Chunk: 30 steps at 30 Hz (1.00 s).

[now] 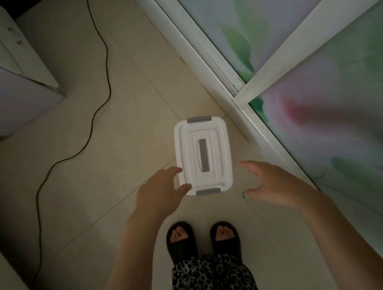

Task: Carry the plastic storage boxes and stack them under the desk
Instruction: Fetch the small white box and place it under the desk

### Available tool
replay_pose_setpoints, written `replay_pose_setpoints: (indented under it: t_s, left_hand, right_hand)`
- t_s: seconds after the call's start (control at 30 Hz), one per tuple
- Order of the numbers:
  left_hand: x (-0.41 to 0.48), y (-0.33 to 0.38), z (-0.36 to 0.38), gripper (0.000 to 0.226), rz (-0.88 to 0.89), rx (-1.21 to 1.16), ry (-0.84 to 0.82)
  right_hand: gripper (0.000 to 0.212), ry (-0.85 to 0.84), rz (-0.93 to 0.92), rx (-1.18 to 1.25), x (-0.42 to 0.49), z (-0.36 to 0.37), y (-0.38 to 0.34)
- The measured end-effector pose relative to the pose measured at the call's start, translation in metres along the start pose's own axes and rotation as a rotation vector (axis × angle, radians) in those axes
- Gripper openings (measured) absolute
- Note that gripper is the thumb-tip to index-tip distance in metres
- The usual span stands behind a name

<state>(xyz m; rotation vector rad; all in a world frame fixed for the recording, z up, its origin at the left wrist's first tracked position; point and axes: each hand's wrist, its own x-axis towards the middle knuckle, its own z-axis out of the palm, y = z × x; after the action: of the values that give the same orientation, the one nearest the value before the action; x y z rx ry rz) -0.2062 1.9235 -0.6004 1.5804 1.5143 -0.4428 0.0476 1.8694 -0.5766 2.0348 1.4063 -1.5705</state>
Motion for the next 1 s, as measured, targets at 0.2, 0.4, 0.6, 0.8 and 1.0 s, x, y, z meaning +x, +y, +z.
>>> replay_pose_setpoints:
  t_s: [0.2,0.4,0.6,0.8,1.0]
  left_hand:
    - [0.051,-0.017,0.033,0.052,0.024,-0.001,0.043]
    - [0.098,-0.028,0.059,0.047,0.026,-0.026,0.084]
    - [0.141,-0.035,0.086,0.051,-0.017,-0.074,0.089]
    - [0.165,-0.049,0.112,0.062,-0.062,-0.067,0.165]
    - [0.189,-0.059,0.138,0.091,-0.210,-0.273,0.181]
  right_hand:
    - [0.086,0.013,0.002,-0.006,0.058,0.017,0.020]
    - [0.085,0.079,-0.004,0.078,0.115,0.036,0.044]
    - [0.089,0.150,0.035,0.122,0.158,0.058,0.069]
    - [0.089,0.243,0.049,0.269,0.194,0.084,0.081]
    - [0.098,0.223,0.122,0.458,0.224,0.106,0.087]
